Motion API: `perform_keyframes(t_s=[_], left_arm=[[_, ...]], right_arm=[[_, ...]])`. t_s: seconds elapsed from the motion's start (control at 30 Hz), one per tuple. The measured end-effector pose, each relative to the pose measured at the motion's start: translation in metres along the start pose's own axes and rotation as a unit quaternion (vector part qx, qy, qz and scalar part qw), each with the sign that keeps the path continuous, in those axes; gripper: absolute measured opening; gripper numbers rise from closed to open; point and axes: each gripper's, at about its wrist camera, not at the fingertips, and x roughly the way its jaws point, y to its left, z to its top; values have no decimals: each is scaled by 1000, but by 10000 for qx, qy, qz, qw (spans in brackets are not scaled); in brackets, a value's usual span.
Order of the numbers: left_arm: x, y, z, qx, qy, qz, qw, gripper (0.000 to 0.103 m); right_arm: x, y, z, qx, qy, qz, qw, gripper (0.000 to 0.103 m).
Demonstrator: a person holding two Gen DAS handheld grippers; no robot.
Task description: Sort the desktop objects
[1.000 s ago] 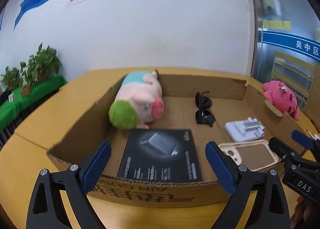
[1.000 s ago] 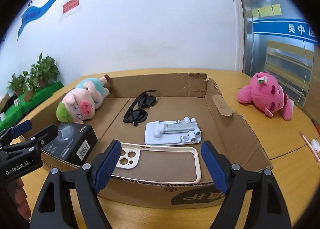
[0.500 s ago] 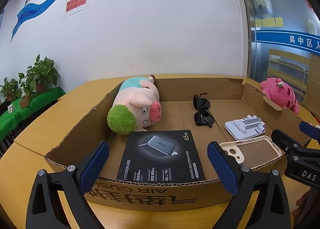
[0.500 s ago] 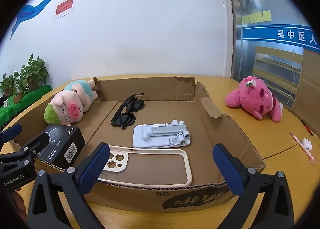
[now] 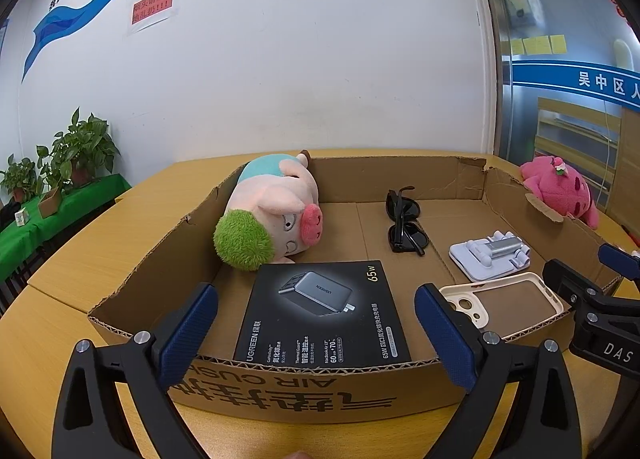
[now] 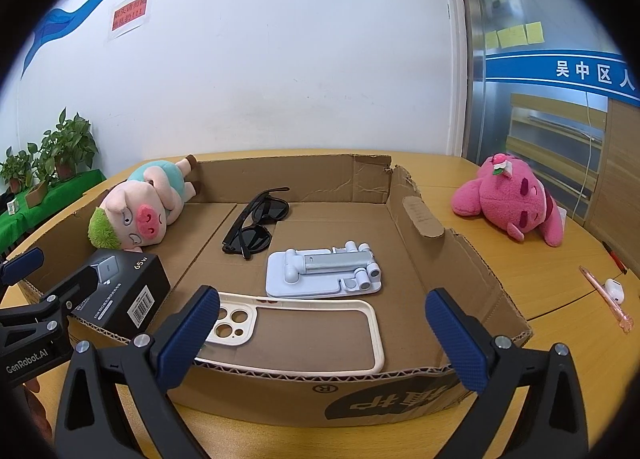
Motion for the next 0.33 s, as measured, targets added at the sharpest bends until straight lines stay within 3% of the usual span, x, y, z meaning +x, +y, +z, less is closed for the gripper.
perform_keyframes(t_s=[0.33], left_arm=[[1,-1,1,-3,5,-5,10000,100]], right_arm=[[0,0,0,1,7,5,10000,102]])
